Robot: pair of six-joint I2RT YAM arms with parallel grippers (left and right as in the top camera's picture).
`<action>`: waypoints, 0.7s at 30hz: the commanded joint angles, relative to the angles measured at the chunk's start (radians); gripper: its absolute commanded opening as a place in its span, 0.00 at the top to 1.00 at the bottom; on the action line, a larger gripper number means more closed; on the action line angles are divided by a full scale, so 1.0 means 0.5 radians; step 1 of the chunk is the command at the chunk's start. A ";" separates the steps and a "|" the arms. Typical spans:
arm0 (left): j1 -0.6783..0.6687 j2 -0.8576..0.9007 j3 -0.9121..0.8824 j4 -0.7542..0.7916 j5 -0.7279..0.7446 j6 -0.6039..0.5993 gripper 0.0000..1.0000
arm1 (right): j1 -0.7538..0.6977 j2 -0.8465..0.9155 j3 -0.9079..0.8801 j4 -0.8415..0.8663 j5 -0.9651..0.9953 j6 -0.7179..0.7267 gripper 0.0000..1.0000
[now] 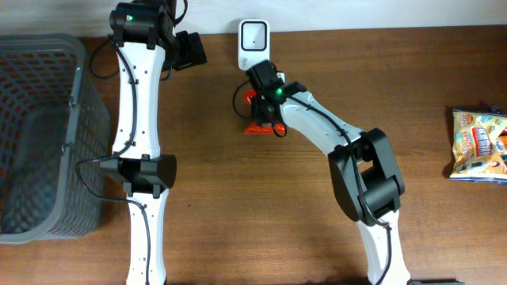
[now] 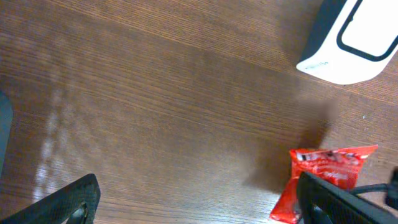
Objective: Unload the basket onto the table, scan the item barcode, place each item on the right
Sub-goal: 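Hold the Hacks bag up to the scanner window with right gripper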
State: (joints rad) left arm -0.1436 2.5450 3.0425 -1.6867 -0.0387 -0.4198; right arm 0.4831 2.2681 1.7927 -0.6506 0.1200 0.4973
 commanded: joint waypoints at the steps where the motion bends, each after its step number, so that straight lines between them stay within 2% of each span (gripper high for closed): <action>1: 0.003 0.015 0.002 -0.002 -0.021 0.019 0.01 | -0.054 -0.011 0.297 -0.043 0.047 0.009 0.78; 4: 0.005 0.015 0.002 -0.003 -0.021 0.019 0.01 | -0.108 -0.013 0.511 -0.003 0.047 0.009 0.80; 9: 0.004 0.015 0.002 -0.003 -0.021 0.018 0.01 | -0.171 0.030 0.521 0.681 0.048 0.011 0.80; 15: 0.003 0.015 0.002 -0.003 -0.021 0.018 0.01 | -0.171 0.266 0.521 1.439 0.213 -0.001 0.79; 18: 0.004 0.015 0.002 -0.002 -0.021 0.019 0.01 | -0.171 0.363 0.521 1.708 0.201 -0.295 0.74; 21: 0.004 0.015 0.002 -0.003 -0.021 0.018 0.01 | -0.172 0.432 0.521 1.805 0.197 -0.488 0.76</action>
State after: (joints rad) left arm -0.1436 2.5450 3.0425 -1.6867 -0.0387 -0.4198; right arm 0.3988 2.4722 2.0369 0.2306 0.1982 0.3592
